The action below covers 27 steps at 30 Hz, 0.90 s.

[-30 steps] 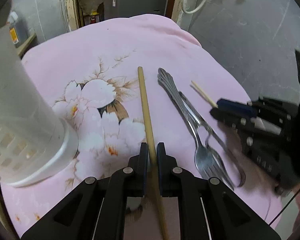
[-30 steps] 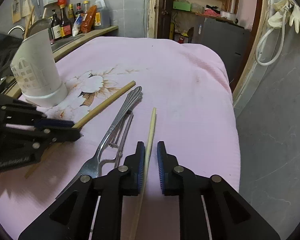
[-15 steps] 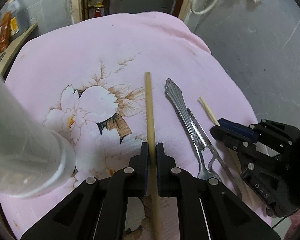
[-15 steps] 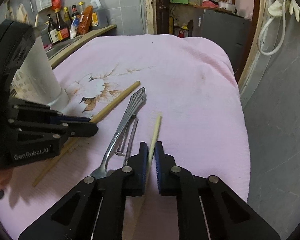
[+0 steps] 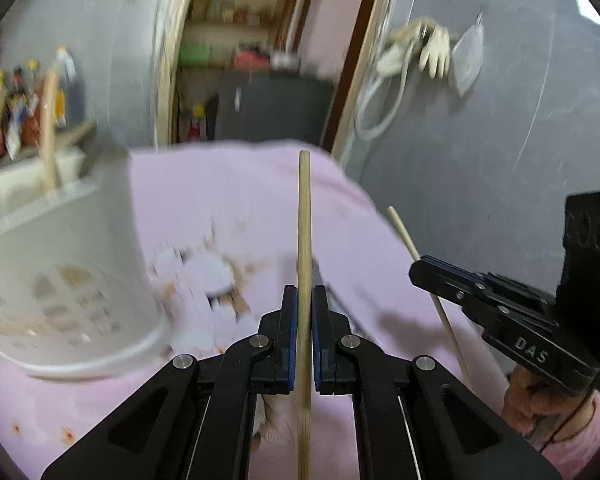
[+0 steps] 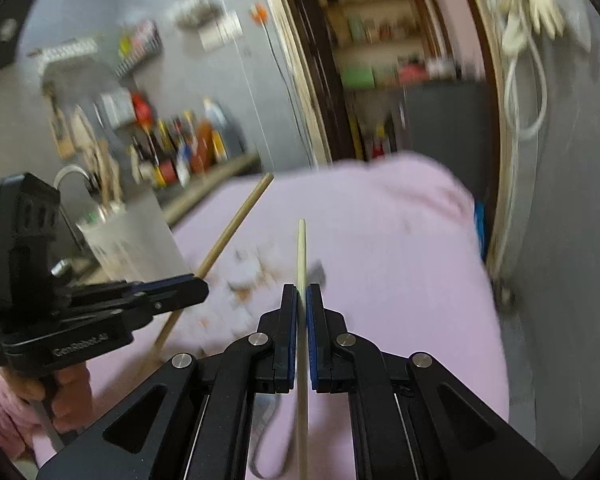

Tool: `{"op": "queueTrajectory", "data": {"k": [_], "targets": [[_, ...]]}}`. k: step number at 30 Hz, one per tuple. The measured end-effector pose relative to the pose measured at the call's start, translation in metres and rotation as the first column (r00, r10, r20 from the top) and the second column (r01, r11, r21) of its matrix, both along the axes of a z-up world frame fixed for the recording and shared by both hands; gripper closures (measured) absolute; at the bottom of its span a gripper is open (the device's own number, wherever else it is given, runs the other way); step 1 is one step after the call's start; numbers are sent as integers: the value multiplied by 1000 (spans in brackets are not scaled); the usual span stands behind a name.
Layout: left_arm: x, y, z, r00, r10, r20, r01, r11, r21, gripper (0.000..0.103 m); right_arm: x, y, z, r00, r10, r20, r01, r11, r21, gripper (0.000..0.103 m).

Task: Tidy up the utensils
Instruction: 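Lift both chopsticks and carry them over the white holder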

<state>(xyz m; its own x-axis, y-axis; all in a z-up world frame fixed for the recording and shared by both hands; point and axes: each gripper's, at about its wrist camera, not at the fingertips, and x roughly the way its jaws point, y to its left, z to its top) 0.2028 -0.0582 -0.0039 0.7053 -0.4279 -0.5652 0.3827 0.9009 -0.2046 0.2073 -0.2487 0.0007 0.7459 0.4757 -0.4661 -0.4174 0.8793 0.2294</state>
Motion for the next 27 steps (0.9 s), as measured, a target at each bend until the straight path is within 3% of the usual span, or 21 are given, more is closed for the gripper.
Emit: {"op": "queueTrajectory", "data": {"k": [6,10,16,22,27], "targets": [[-16,7,21,977,65,204,-55,997,-56,99,-24,10,32,968,-14,249,-1,998,59,100],[-26,13,39,948,108,300,-82,992,-95,99,-30,22,53,923,-2,385,-45,992,114,100],[-40,46,81,888,202,413,-135,974,-184,99,-28,44,81,868,3,496,-109,977,185,100],[-49,85,113,787,302,537,-209,951,-227,99,-17,80,98,830,16,558,-158,966,207,100],[-45,129,127,739,395,546,-265,915,-304,99,-4,107,108,821,22,570,-203,945,256,100]]}}
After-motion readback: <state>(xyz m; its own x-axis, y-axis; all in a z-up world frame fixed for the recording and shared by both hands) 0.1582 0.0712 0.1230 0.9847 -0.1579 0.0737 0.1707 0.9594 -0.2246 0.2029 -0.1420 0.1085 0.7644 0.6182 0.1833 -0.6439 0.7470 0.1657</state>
